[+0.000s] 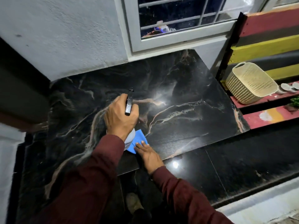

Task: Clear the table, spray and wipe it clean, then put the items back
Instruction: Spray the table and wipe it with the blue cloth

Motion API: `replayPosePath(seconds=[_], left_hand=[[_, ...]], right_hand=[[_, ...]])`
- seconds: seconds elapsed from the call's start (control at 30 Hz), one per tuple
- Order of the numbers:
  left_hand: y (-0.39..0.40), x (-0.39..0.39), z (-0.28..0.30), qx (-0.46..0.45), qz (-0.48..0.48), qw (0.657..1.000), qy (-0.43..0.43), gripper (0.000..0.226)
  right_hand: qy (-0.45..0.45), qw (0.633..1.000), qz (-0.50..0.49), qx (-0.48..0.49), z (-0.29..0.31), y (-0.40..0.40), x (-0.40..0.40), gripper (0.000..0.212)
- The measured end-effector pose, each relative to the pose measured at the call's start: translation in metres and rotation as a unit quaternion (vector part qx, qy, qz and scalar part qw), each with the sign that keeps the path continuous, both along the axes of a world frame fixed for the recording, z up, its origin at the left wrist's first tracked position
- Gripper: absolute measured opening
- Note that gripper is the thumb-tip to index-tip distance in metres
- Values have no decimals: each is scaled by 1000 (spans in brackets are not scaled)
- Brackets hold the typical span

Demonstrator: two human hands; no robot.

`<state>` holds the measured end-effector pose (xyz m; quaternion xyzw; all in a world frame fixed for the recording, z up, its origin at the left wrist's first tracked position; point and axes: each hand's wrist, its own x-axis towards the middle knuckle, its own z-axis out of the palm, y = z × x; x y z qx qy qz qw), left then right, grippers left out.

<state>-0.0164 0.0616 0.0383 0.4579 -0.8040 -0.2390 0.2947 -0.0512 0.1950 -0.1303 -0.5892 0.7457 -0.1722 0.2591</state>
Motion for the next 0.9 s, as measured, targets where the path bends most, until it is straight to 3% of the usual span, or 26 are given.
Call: replayPosePath(seconds=[0.1,0.2,0.33,0.5,0.6,0.8,0.9], left_hand=[[-11,27,14,1,24,1000,-10,13],[-24,50,28,-9,44,999,-7,12],[-33,74,45,-20,43,999,7,14],[-30,92,52,-28,37,999,11,16],[-26,96,56,-14,34,999,31,17],[-16,80,68,18,0,998,62,19],[-7,60,74,24,-26,997,68,18]], right_hand=[[-125,984,-128,-8,27,-15,5,46],[-199,932,-298,-47,53,-35,-2,35],[-350,852,-379,-92,93,-63,-12,26],[-590,691,-403,-108,152,-63,-18,14],[-716,561,-392,-139,176,-58,-21,21],[-759,496,-371,-199,202,-41,-41,70],[-734,529,-378,-198,215,-22,-56,79]])
